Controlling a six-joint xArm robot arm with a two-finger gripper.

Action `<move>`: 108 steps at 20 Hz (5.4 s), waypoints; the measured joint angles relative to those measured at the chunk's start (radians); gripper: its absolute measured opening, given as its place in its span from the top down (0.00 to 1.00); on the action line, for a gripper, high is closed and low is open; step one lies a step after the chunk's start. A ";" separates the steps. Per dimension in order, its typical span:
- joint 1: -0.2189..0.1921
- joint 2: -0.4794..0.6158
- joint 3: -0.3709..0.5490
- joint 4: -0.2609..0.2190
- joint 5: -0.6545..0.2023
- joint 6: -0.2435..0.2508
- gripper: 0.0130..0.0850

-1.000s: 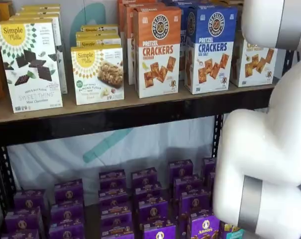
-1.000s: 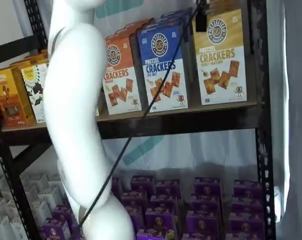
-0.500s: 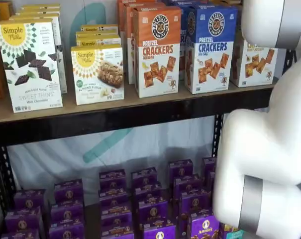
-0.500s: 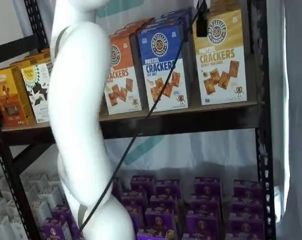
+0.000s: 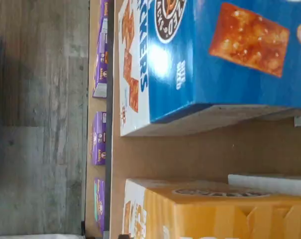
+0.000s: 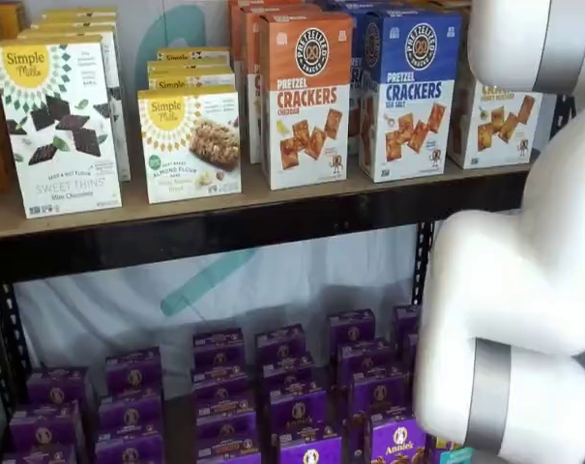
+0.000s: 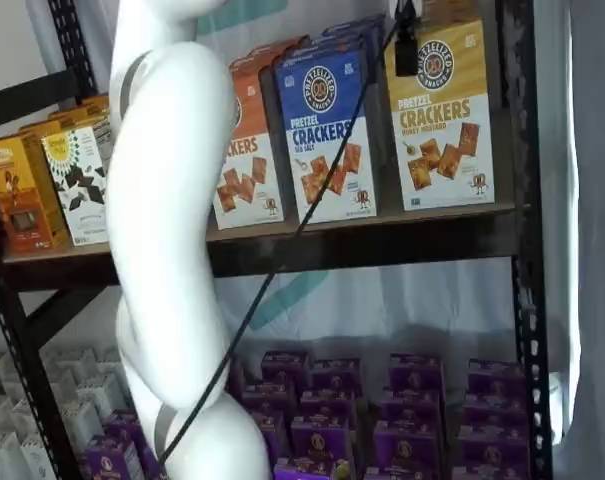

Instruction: Retrieve the yellow and white box located on the top shelf, the sixth one from the left

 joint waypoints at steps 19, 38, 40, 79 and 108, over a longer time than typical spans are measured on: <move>0.027 0.003 0.006 -0.061 0.016 0.005 0.11; 0.017 0.002 0.000 -0.053 0.026 0.000 0.33; 0.015 0.001 0.000 -0.053 0.027 -0.002 0.33; -0.104 -0.225 0.186 -0.010 0.054 -0.099 0.33; 0.077 -0.581 0.535 -0.126 0.137 0.043 0.33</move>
